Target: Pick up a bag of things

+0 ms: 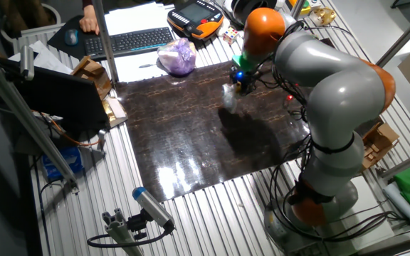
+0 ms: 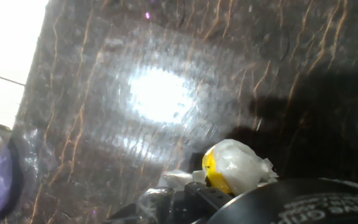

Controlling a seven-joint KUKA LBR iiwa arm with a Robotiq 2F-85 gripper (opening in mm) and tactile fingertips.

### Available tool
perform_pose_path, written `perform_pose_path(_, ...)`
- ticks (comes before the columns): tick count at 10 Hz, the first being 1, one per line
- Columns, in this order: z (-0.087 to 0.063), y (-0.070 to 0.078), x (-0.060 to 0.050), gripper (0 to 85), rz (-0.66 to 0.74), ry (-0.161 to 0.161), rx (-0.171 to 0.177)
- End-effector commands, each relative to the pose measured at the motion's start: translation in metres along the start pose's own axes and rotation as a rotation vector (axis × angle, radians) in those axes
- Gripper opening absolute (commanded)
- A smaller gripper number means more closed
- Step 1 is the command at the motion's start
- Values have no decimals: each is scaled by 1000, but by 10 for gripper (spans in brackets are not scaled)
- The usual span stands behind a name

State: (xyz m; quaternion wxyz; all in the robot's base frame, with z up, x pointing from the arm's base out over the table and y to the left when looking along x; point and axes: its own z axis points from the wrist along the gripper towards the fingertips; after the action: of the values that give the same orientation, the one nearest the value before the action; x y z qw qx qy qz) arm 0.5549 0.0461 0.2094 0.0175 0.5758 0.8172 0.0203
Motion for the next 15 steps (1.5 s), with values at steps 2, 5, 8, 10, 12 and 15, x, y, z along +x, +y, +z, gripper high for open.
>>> perform_pose_path(2, -12, 0, 3, 7, 10, -3, 12)
perform_pose_path(5, -37, 4, -6, 7, 22, 3, 39)
perform_pose_path(8, -37, 3, -8, 7, 9, -11, 34)
perform_pose_path(10, -37, 3, -8, 7, 8, -12, 31)
perform_pose_path(12, -37, 3, -9, 7, -2, -15, 28)
perform_pose_path(15, -35, 4, -11, 7, -6, -15, 24)
